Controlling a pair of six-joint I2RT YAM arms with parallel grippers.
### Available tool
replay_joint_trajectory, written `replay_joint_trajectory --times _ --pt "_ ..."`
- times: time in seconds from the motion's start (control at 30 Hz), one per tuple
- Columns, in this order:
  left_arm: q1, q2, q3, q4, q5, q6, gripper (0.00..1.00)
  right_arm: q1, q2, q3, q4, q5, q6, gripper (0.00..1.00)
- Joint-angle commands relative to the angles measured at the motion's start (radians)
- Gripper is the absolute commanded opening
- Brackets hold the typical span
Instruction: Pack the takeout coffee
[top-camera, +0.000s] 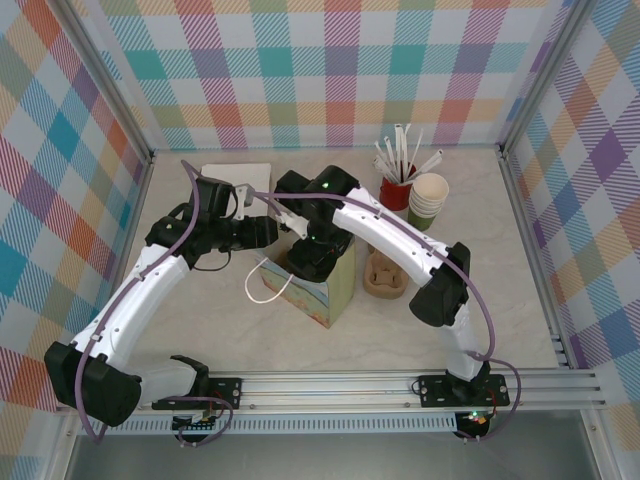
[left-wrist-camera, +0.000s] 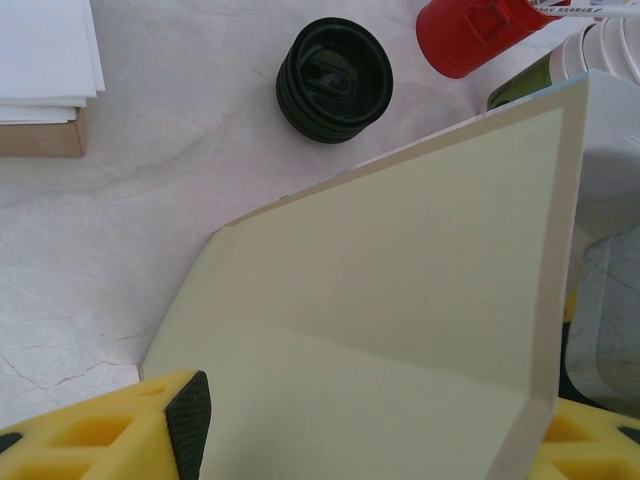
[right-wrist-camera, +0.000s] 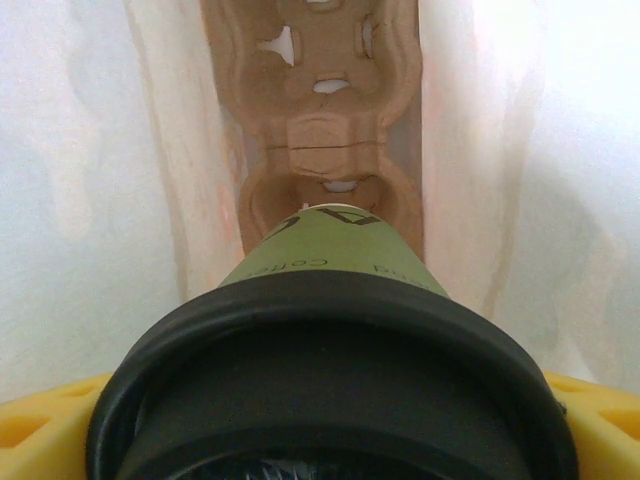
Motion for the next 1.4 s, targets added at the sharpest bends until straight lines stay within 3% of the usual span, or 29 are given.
replay_joint_trajectory --times 0.0,1.37 --pt "0.006 -0.009 0.032 -0.009 -0.004 -0.008 0.60 -0.009 0.007 -0.027 0.011 0.009 -0.018 0.89" --pt "0.006 -0.007 0.037 -0.015 -0.002 -0.004 0.59 -0.036 0.002 -0.159 0.094 -0.016 -0.038 0.89"
